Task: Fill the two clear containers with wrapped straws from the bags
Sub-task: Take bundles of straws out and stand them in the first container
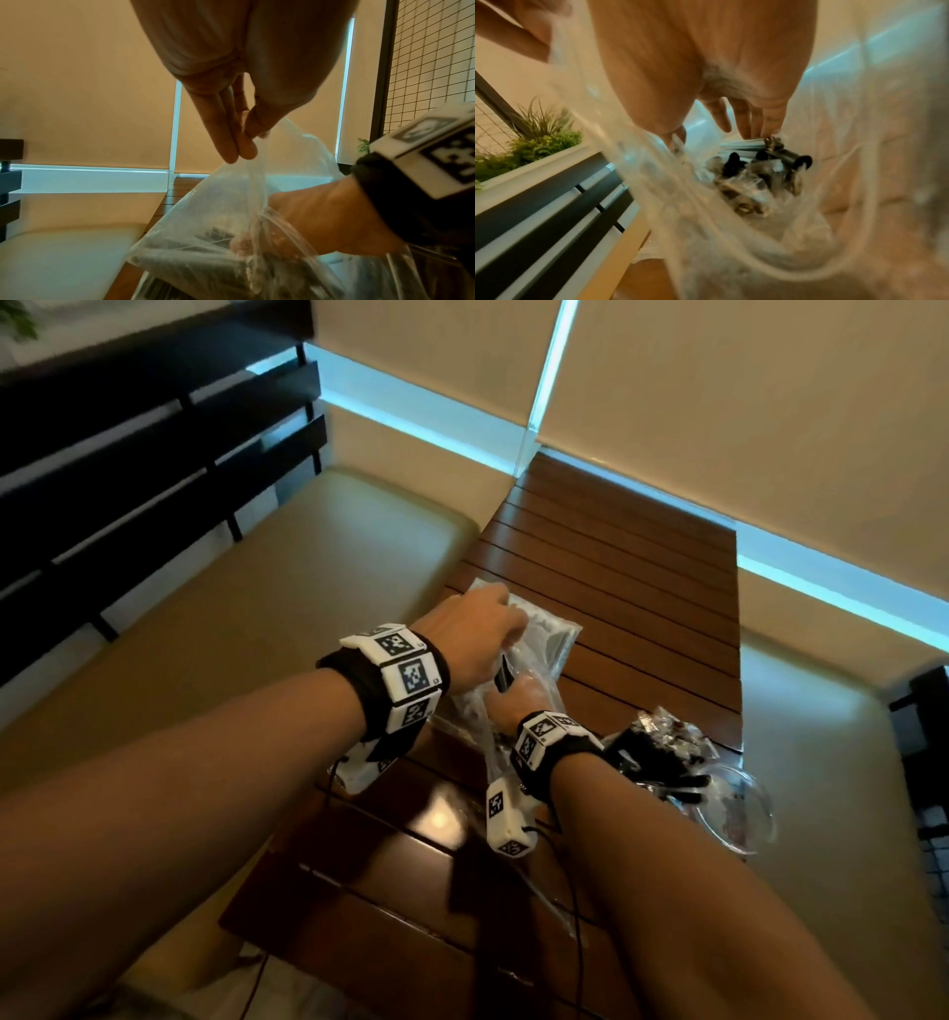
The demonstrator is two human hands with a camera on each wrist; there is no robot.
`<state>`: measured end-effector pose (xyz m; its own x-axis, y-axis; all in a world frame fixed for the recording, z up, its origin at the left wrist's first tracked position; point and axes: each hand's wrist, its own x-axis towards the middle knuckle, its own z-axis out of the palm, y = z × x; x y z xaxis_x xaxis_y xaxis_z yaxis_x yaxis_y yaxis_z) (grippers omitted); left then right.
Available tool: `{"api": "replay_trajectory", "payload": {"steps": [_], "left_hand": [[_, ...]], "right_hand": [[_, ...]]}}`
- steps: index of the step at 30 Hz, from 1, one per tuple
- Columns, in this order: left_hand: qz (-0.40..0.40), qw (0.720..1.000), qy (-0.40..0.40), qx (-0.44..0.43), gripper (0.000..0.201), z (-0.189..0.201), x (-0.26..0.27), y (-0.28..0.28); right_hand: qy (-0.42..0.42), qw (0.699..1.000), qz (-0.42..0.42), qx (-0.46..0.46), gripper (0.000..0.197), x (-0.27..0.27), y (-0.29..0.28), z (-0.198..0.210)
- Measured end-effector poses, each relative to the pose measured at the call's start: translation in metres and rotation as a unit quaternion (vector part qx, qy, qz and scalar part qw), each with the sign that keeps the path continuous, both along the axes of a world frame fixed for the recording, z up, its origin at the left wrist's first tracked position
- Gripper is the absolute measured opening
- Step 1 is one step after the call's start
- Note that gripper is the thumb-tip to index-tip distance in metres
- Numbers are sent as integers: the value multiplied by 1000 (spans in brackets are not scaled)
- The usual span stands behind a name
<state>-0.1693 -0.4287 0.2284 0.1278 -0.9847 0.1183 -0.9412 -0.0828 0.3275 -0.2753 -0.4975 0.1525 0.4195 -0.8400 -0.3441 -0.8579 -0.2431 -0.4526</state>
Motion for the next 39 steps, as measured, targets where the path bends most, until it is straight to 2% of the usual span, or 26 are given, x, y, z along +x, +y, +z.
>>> {"api": "replay_trajectory", "payload": {"steps": [4, 7, 15, 23, 26, 32, 39], "left_hand": [[-17, 1000, 18, 3, 17, -8, 6, 11], [-20, 999, 19, 17, 15, -12, 7, 16], [-42, 999, 18, 19, 15, -18, 6, 17], [33, 999, 35, -12, 8, -13, 6, 19], [50, 998, 35, -24, 8, -12, 5, 21], [87, 995, 42, 18, 9, -17, 4, 18], [123, 989, 61, 55, 13, -16, 21, 2]], "right_hand": [[52, 998, 18, 22, 43, 6, 2, -8], [76, 995, 64, 16, 46, 9, 8, -11], [91, 991, 96, 21, 36, 4, 11, -13], [47, 995, 86, -12, 23, 1, 10, 5], [81, 993, 85, -16, 17, -1, 10, 19], [176, 965, 190, -35, 29, 0, 14, 64], [278, 932, 225, -60, 39, -30, 22, 156]]}}
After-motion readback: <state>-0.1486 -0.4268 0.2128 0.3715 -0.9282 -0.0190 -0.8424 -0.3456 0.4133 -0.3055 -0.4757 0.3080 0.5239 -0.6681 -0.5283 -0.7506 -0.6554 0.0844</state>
